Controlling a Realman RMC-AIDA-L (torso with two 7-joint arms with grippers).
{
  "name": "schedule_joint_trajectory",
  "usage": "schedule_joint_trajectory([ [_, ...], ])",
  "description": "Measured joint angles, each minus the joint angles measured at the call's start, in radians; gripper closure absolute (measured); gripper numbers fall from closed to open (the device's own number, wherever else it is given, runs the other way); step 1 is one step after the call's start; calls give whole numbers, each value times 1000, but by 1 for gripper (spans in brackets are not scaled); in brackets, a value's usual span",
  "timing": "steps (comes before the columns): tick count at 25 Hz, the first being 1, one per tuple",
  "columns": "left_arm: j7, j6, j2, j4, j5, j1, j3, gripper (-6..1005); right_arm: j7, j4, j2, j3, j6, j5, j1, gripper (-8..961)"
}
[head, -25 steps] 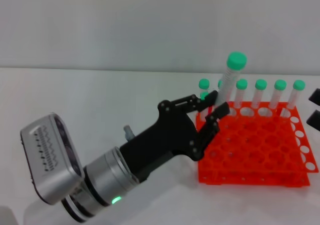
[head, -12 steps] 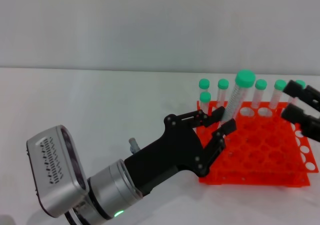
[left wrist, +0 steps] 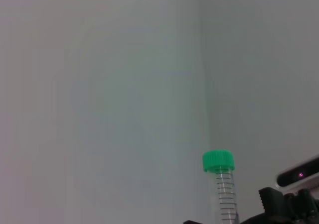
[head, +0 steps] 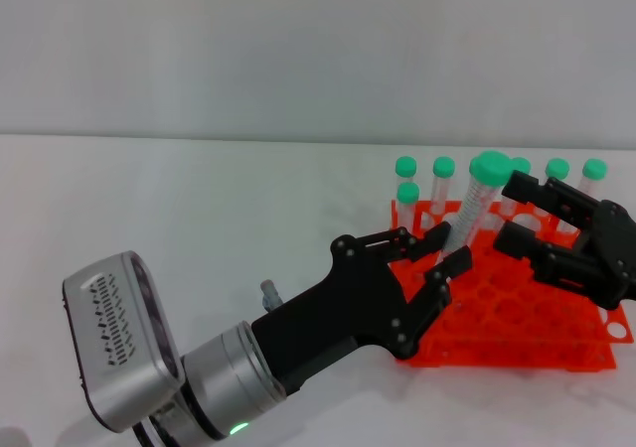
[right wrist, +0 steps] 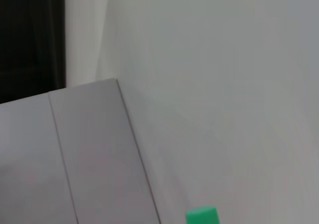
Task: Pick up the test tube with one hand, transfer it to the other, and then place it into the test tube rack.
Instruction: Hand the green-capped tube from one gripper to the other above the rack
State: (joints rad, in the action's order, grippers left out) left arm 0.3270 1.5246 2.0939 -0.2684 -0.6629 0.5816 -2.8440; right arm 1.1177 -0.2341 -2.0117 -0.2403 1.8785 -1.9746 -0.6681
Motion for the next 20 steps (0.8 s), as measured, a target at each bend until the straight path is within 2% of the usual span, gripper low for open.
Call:
schedule_joint_trajectory([
  [20, 9, -26, -1, 0, 5, 2, 0, 726, -78, 0, -2, -42, -11, 11, -68, 168],
])
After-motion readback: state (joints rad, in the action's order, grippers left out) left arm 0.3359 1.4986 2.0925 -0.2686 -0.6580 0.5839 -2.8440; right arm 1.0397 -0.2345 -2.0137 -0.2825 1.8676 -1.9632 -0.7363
